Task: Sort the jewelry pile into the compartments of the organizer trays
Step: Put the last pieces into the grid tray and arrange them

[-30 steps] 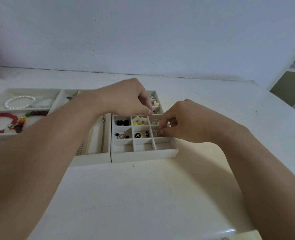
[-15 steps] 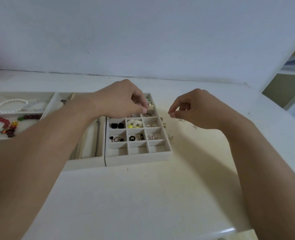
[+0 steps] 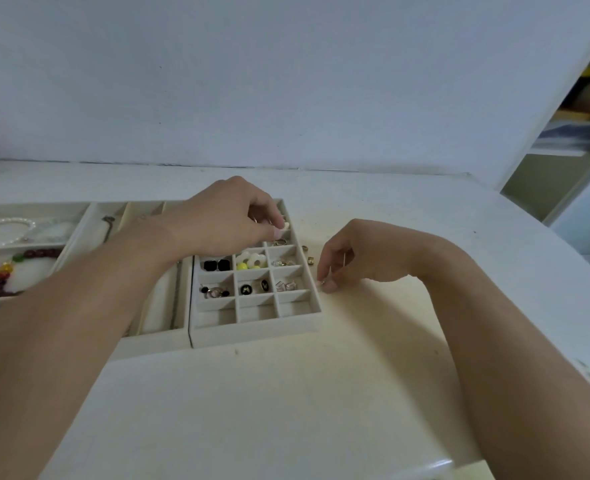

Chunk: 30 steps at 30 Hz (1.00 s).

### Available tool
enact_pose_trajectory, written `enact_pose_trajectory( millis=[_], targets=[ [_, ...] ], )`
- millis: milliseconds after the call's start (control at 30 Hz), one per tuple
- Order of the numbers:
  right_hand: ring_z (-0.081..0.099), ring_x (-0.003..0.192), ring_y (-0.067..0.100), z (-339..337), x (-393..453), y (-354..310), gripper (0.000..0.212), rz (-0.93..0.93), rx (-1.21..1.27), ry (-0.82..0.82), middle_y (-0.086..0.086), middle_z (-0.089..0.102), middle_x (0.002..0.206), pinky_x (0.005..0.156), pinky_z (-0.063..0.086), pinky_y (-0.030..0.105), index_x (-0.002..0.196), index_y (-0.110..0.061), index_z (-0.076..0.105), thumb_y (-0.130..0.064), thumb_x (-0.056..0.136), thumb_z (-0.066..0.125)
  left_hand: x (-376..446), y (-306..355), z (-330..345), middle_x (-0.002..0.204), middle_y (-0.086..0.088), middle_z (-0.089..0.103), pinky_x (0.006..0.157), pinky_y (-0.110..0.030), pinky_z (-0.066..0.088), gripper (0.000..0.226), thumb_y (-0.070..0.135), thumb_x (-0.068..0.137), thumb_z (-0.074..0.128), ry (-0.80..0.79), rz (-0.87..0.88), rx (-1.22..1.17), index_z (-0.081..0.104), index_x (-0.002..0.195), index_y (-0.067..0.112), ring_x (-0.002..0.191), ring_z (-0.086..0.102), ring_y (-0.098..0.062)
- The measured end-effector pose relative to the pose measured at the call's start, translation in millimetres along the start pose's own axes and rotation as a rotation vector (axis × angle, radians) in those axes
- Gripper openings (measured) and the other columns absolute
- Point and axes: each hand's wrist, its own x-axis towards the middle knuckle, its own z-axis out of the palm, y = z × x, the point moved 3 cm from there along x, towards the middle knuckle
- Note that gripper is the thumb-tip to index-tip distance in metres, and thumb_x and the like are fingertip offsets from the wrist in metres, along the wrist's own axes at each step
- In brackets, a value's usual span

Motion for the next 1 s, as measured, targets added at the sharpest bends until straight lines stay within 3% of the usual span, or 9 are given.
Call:
enact_pose_trajectory(
  millis=[167, 300, 433, 500, 567, 767, 833, 900, 1000],
  targets=[
    [0.062, 0.068, 0.003, -5.7, -2.7, 0.6, 0.004, -0.026, 0.059, 0.041, -0.008, 0.073, 0.080, 0.066, 0.045, 0.020, 0.093, -0.029, 0.076, -0.031, 0.090, 0.074, -3.6, 6.9, 3.7, 0.080, 0.010, 0.071, 0.069, -0.024, 0.047, 0.004, 0.029, 0.086, 0.077, -0.004, 0.014, -0.046, 0.078, 0.086, 0.032, 0.066, 0.059, -0.002],
    [0.063, 0.072, 0.012, -14.3, -8.0, 0.9, 0.010, -0.102, 0.234, 0.091, -0.002, 0.074, 0.084, 0.064, 0.046, 0.030, 0.097, -0.021, 0.075, -0.025, 0.096, 0.067, -4.3, 14.6, 12.0, 0.083, 0.011, 0.072, 0.067, -0.019, 0.046, 0.003, 0.033, 0.085, 0.077, -0.020, 0.034, -0.089, 0.077, 0.088, 0.034, 0.070, 0.062, 0.001],
    [0.047, 0.068, 0.025, -20.9, -9.4, -0.1, 0.013, -0.182, 0.408, 0.169, 0.011, 0.058, 0.075, 0.063, 0.037, 0.040, 0.098, -0.016, 0.073, -0.027, 0.097, 0.067, -5.5, 20.1, 18.7, 0.086, 0.010, 0.073, 0.061, -0.010, 0.041, 0.013, 0.028, 0.084, 0.080, -0.072, 0.035, -0.162, 0.076, 0.096, 0.032, 0.060, 0.058, 0.009],
    [0.039, 0.070, 0.027, -23.3, -12.1, -3.3, 0.015, -0.233, 0.487, 0.186, 0.024, 0.047, 0.078, 0.062, 0.037, 0.038, 0.098, -0.013, 0.073, -0.027, 0.095, 0.069, -7.2, 20.7, 18.6, 0.087, 0.008, 0.074, 0.056, -0.003, 0.039, 0.016, 0.025, 0.082, 0.082, -0.095, 0.029, -0.221, 0.077, 0.098, 0.028, 0.060, 0.059, 0.010],
    [0.036, 0.070, 0.026, -25.7, -15.7, -7.5, 0.018, -0.276, 0.537, 0.201, 0.021, 0.040, 0.077, 0.060, 0.038, 0.031, 0.098, -0.014, 0.074, -0.030, 0.090, 0.072, -7.9, 21.2, 18.6, 0.089, 0.007, 0.076, 0.059, -0.002, 0.041, 0.017, 0.023, 0.082, 0.082, -0.119, 0.025, -0.301, 0.078, 0.099, 0.025, 0.068, 0.064, 0.008],
    [0.034, 0.069, 0.026, -27.0, -18.6, -14.4, 0.016, -0.354, 0.650, 0.213, 0.021, 0.033, 0.073, 0.057, 0.034, 0.027, 0.098, -0.019, 0.077, -0.030, 0.087, 0.072, -10.4, 26.0, 23.6, 0.101, 0.006, 0.077, 0.085, -0.019, 0.054, 0.016, 0.030, 0.086, 0.077, -0.203, 0.005, -0.443, 0.079, 0.100, 0.025, 0.101, 0.069, -0.008],
    [0.032, 0.071, 0.028, -27.8, -17.6, -13.2, 0.016, -0.344, 0.658, 0.221, 0.015, 0.033, 0.070, 0.057, 0.034, 0.028, 0.098, -0.020, 0.077, -0.030, 0.087, 0.073, -9.8, 26.1, 23.0, 0.104, -0.002, 0.076, 0.103, -0.041, 0.049, 0.016, 0.033, 0.087, 0.075, -0.191, -0.002, -0.480, 0.080, 0.098, 0.023, 0.103, 0.068, -0.018],
    [0.034, 0.067, 0.022, -28.1, -17.8, -13.1, 0.015, -0.350, 0.669, 0.226, 0.007, 0.035, 0.068, 0.057, 0.034, 0.028, 0.098, -0.021, 0.077, -0.031, 0.086, 0.075, -10.3, 26.2, 22.2, 0.105, -0.008, 0.076, 0.107, -0.053, 0.043, 0.016, 0.030, 0.087, 0.075, -0.186, -0.005, -0.536, 0.079, 0.099, 0.020, 0.099, 0.065, -0.026],
    [0.033, 0.058, 0.013, -28.4, -18.7, -14.1, 0.012, -0.359, 0.736, 0.233, 0.002, 0.041, 0.067, 0.057, 0.032, 0.027, 0.094, -0.024, 0.078, -0.029, 0.084, 0.072, -10.0, 26.0, 24.7, 0.105, -0.005, 0.076, 0.107, -0.055, 0.042, 0.025, 0.026, 0.085, 0.078, -0.173, -0.010, -0.537, 0.074, 0.109, 0.022, 0.111, 0.064, -0.037]
  ],
)
